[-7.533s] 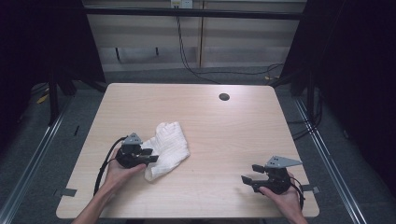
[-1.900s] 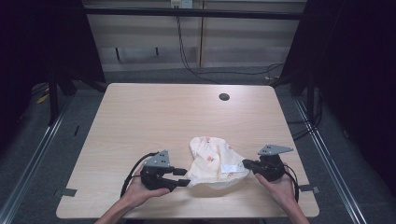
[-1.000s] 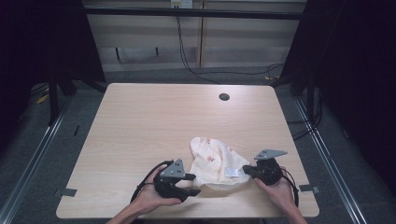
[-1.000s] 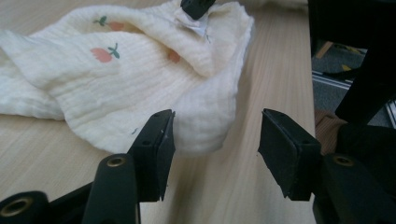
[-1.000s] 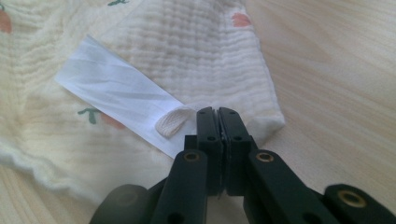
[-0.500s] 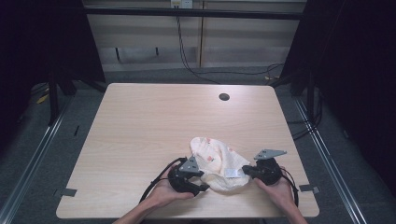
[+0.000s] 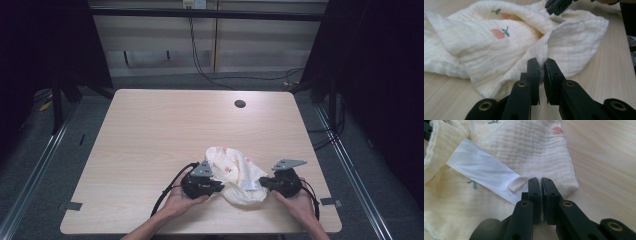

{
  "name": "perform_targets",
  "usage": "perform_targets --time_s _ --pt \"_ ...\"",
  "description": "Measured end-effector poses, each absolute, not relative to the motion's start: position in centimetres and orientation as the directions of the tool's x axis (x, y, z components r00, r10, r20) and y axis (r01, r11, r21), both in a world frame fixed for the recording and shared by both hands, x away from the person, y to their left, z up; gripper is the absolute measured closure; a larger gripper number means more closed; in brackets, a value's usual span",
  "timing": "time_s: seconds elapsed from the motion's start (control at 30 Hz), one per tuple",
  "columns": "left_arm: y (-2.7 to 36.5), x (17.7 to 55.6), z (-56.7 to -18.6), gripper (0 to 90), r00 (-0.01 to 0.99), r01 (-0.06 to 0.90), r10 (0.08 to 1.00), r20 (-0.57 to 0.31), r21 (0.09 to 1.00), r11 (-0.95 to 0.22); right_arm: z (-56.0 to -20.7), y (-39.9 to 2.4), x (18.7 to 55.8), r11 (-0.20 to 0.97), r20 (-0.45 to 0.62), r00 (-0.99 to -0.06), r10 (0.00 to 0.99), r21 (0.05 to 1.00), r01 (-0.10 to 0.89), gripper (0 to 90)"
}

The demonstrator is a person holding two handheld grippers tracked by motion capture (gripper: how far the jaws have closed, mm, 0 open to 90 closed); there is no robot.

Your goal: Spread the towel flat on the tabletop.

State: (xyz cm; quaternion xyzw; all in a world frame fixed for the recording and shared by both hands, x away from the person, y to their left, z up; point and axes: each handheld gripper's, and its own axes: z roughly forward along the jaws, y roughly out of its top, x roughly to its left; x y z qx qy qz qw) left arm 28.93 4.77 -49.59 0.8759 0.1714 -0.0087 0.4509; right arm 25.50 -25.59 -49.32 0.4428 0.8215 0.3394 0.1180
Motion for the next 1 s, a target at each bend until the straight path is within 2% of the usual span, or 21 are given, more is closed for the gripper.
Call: perform_targets --time_s 0.23,0.4,0.57,0.8,1.0 --pt "6.3 29.6 -48.5 85.2 0.935 0.328 0.293 -0.201 0.802 -0.498 -48.7 -26.1 25.4 0.341 0.121 -0.562 0.818 0.685 0.644 87.0" --pt "7.6 30.2 -47.6 85.5 0.931 0.336 0.298 -0.213 0.82 -0.463 -47.7 -26.2 25.2 0.314 0.118 -0.568 0.815 0.734 0.603 87.3" --pt "8.6 30.2 -46.7 85.8 0.935 0.337 0.259 -0.242 0.832 -0.441 -47.0 -26.7 25.4 0.239 0.2 -0.563 0.802 0.756 0.61 87.4" --pt "9.7 30.0 -46.2 85.8 0.932 0.353 0.234 -0.276 0.835 -0.421 -45.3 -26.8 25.6 0.192 0.238 -0.58 0.779 0.79 0.582 87.5" --pt "11.3 30.4 -45.4 85.8 0.924 0.362 0.265 -0.274 0.849 -0.385 -43.8 -25.8 26.4 0.189 0.245 -0.619 0.746 0.814 0.55 87.4"
